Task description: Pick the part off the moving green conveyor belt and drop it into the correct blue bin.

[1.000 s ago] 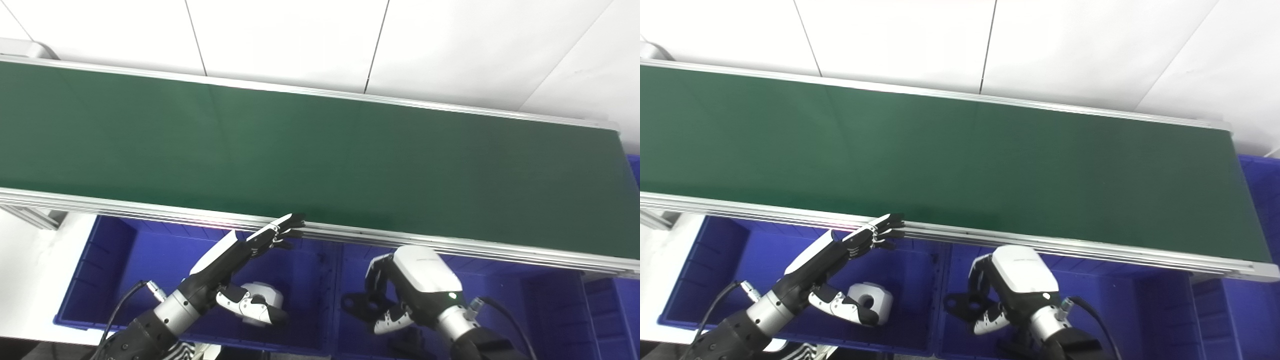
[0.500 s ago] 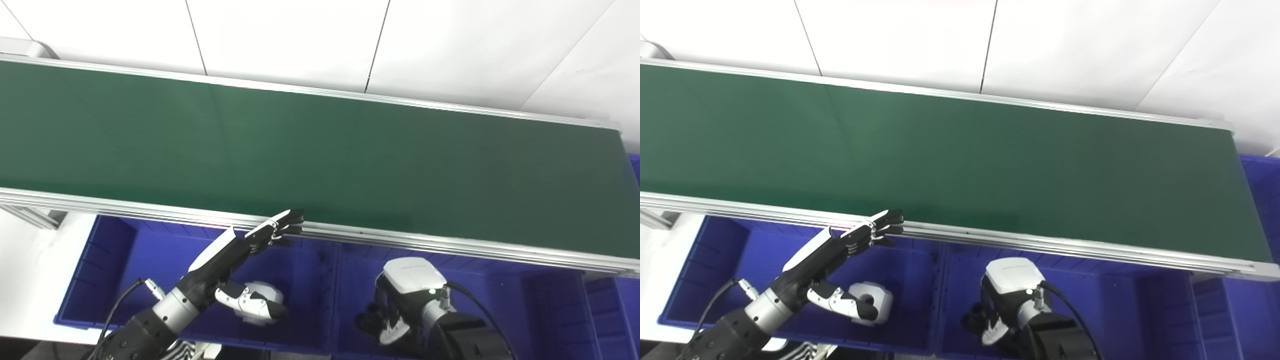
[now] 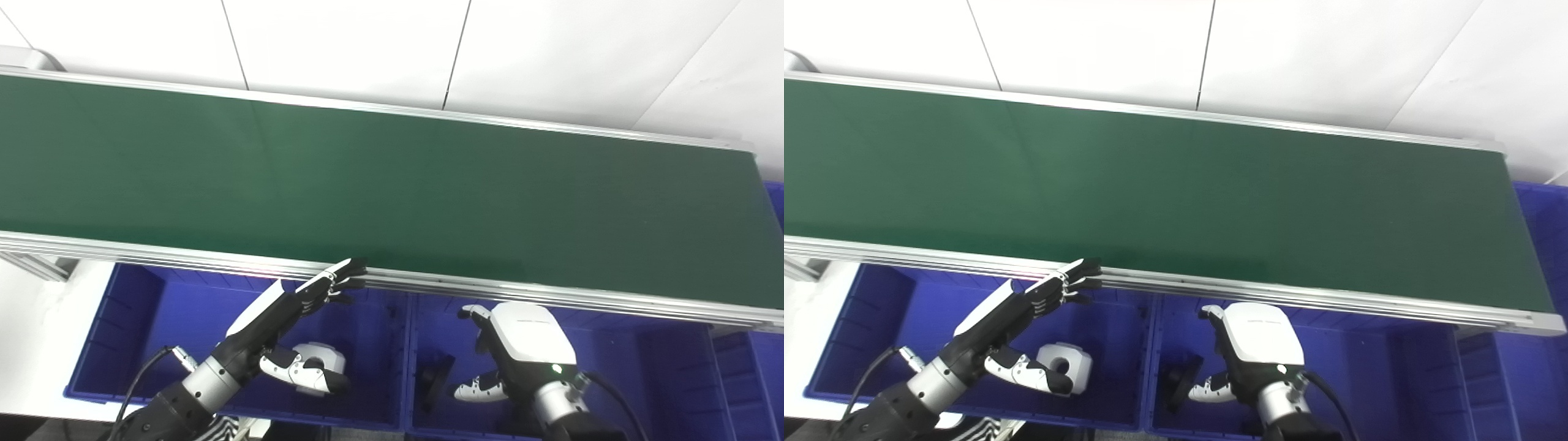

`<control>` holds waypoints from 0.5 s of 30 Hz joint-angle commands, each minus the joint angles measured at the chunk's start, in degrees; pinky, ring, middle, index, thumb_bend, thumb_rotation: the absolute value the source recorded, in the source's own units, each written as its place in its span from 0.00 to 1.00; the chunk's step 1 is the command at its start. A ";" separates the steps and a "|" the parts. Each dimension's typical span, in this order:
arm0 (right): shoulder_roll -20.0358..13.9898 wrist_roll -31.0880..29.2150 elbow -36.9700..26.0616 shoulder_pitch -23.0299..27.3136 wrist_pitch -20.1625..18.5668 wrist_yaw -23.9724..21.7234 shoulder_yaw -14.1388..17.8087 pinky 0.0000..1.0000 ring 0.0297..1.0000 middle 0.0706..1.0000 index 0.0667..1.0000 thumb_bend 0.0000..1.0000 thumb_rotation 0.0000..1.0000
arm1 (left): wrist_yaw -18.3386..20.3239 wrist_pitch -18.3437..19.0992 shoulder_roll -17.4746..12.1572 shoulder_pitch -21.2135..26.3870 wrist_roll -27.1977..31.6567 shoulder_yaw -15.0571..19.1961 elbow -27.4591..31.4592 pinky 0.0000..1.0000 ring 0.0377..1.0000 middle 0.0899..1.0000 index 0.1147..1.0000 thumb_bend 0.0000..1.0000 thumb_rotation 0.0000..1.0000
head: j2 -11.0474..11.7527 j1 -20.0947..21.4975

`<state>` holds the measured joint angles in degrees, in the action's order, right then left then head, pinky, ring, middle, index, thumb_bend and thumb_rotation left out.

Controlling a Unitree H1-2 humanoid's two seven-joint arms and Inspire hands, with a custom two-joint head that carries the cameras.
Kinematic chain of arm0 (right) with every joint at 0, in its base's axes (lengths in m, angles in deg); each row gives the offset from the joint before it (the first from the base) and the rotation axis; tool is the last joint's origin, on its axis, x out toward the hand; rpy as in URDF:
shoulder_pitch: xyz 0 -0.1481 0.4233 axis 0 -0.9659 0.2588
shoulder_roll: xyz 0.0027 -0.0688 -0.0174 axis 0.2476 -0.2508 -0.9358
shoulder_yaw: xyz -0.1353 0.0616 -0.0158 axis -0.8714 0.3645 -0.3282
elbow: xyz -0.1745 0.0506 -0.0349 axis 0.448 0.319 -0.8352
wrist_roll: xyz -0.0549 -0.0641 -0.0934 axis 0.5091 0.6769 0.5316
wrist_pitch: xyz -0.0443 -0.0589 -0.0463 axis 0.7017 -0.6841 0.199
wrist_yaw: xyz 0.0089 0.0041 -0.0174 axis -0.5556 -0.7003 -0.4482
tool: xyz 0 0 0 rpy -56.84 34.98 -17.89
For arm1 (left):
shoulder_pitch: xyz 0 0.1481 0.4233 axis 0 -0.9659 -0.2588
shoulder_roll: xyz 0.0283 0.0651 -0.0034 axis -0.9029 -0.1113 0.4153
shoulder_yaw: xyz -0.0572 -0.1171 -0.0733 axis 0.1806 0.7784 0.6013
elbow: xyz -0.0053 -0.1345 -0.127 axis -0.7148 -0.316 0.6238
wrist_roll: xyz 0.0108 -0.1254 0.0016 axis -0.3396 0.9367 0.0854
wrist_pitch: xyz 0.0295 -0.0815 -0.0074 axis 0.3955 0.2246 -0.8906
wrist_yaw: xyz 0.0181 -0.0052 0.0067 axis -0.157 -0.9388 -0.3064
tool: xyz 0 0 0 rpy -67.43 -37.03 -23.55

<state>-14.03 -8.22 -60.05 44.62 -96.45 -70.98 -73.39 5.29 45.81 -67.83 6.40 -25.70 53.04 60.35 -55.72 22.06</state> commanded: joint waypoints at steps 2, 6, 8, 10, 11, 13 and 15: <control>2.36 -10.50 -4.24 -3.70 0.74 4.93 0.66 0.65 0.72 0.75 0.80 0.63 0.23 | 0.25 -0.64 -0.84 0.16 1.36 0.29 1.82 0.81 0.89 0.94 0.94 0.72 0.43 | 0.01 -0.39; 3.09 -24.50 -5.76 -7.28 1.95 8.64 1.67 0.65 0.74 0.77 0.81 0.66 0.24 | 0.08 0.97 -0.77 -0.03 1.13 0.20 2.37 0.82 0.90 0.94 0.94 0.73 0.44 | 0.22 -1.94; 2.54 -29.81 -5.28 -8.24 3.19 11.01 2.36 0.68 0.76 0.79 0.82 0.66 0.27 | -0.08 1.46 -0.57 -0.13 0.91 0.13 2.62 0.82 0.89 0.94 0.94 0.74 0.44 | 0.22 -2.98; 1.56 -33.99 -4.48 -8.74 3.98 12.82 3.06 0.70 0.77 0.80 0.83 0.65 0.30 | -0.18 1.78 -0.31 -0.19 1.06 0.06 2.64 0.82 0.89 0.94 0.94 0.73 0.44 | 0.55 -4.19; 1.03 -36.12 -4.07 -8.92 4.26 13.67 3.53 0.71 0.78 0.81 0.84 0.66 0.32 | -0.22 1.96 -0.20 -0.23 1.15 0.05 2.61 0.82 0.90 0.94 0.94 0.73 0.43 | 0.55 -4.19; 0.03 -39.51 -3.31 -8.98 5.08 15.39 4.44 0.72 0.79 0.83 0.86 0.68 0.38 | -0.54 1.72 0.10 -0.39 0.67 0.03 2.47 0.82 0.90 0.95 0.94 0.73 0.43 | 0.78 -5.09; -0.83 -41.51 -2.26 -9.02 6.25 17.14 5.00 0.73 0.80 0.83 0.86 0.69 0.41 | -0.80 1.32 0.44 -0.61 0.33 -0.04 2.24 0.82 0.90 0.95 0.95 0.73 0.43 | 1.23 -6.35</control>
<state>-14.51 -47.73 -61.61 36.25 -93.86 -56.20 -68.58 5.08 48.07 -67.47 5.97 -25.77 52.93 61.08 -54.50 15.75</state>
